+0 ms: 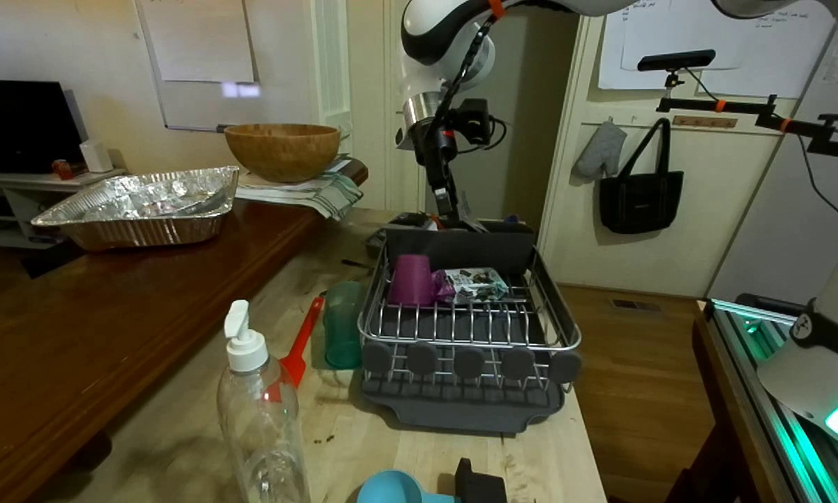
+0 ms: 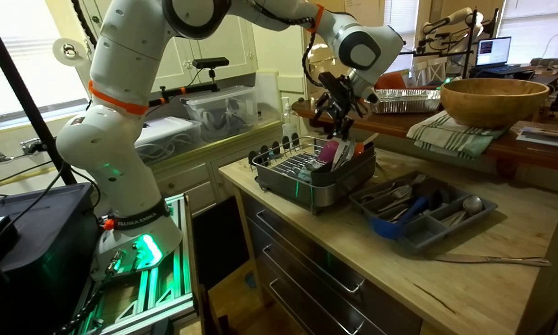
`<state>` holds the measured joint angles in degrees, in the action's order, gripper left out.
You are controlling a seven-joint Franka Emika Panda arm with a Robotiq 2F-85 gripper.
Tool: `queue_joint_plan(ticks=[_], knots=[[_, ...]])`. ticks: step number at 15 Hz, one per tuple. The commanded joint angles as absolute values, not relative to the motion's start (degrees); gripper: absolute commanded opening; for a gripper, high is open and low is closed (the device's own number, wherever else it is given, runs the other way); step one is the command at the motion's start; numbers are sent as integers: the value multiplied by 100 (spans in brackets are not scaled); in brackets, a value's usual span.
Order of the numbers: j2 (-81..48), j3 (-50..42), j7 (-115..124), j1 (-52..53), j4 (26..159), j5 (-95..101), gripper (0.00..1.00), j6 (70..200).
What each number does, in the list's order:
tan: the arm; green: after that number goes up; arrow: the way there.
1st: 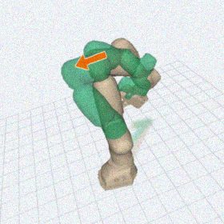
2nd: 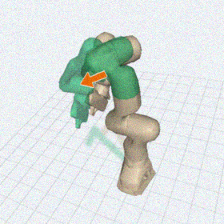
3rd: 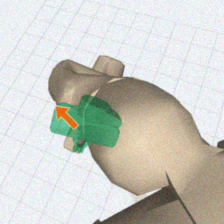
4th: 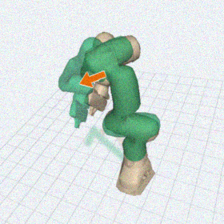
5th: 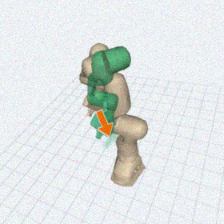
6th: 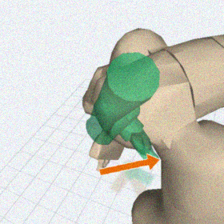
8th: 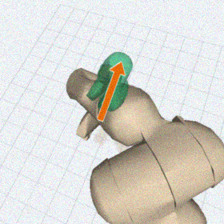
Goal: Put the purple cup on the left side of the counter.
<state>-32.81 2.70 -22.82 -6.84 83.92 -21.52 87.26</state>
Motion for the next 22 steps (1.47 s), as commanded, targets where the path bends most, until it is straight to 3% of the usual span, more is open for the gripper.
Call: queue_joint_plan(ticks=[1,15,20,22], knots=[[-3670,376,-2155,-591,8166,-2241,100,9301],[-2876,416,-2068,-535,8485,-2051,100,8623],[-3031,246,-1552,-264,8646,-1571,100,9707],[-3044,359,-1661,-389,8525,-1680,100,9511]])
